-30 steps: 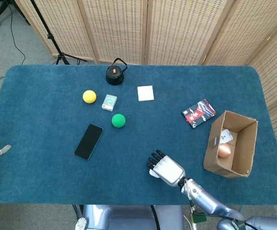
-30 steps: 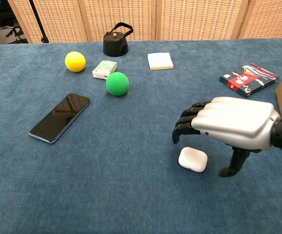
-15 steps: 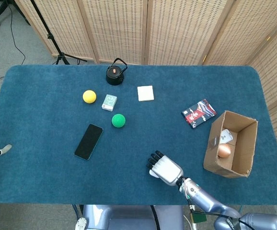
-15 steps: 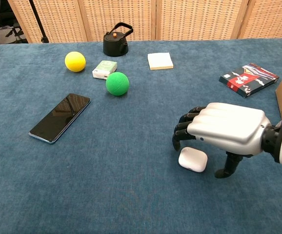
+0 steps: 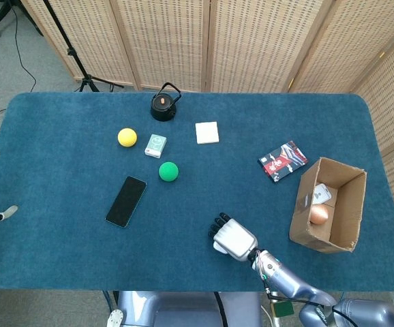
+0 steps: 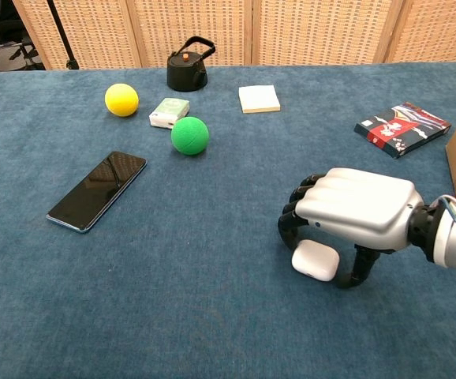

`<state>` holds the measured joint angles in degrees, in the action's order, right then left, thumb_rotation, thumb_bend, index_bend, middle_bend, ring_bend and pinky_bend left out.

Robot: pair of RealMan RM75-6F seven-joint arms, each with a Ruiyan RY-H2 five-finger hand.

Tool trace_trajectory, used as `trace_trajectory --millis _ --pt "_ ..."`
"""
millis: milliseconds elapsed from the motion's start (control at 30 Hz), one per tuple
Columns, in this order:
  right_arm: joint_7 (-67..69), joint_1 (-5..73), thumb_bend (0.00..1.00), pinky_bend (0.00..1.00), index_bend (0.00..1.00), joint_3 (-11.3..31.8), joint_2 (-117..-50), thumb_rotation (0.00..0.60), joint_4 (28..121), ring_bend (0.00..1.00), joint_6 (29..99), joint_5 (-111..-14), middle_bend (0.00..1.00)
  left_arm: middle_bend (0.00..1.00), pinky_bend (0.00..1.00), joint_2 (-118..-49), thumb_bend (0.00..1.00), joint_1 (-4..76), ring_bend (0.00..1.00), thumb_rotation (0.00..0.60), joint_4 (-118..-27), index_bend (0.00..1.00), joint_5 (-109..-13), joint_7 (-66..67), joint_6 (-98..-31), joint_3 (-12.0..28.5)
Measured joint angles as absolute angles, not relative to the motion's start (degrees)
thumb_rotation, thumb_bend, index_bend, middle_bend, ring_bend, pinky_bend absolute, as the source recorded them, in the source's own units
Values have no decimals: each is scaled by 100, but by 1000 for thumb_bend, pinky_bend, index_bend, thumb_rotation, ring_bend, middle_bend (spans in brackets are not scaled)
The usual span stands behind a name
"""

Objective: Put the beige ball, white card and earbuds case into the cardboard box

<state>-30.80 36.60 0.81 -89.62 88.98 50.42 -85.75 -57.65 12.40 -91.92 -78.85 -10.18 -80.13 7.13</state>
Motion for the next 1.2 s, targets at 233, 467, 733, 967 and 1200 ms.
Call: trace_trajectory --millis 233,467,733,967,1200 --pt "-2751 3680 230 202 528 27 -9023 600 8767 327 5200 -8748 472 0 0 -5767 0 1238 0 600 -9201 0 -7886 -996 -7985 733" --pt "-2505 3688 260 202 528 11 -8876 600 9021 327 5350 -8861 476 0 0 -5764 0 1235 0 600 -9205 0 -7893 -992 -7965 749" --pt "-2363 3708 311 205 537 186 -8367 600 9900 328 5672 -9029 483 0 0 -5757 0 1227 0 600 -9209 0 -7899 -1005 -7962 768" --pt "-2347 3736 319 217 537 723 -7375 600 10854 329 6063 -9027 483 0 0 -5737 0 1206 0 600 -9225 0 -7937 -1041 -7968 759" --pt "-2110 3587 337 217 537 1200 -6086 600 10974 330 6362 -8668 483 0 0 -5720 0 1163 0 600 -9283 0 -7988 -1006 -8063 762"
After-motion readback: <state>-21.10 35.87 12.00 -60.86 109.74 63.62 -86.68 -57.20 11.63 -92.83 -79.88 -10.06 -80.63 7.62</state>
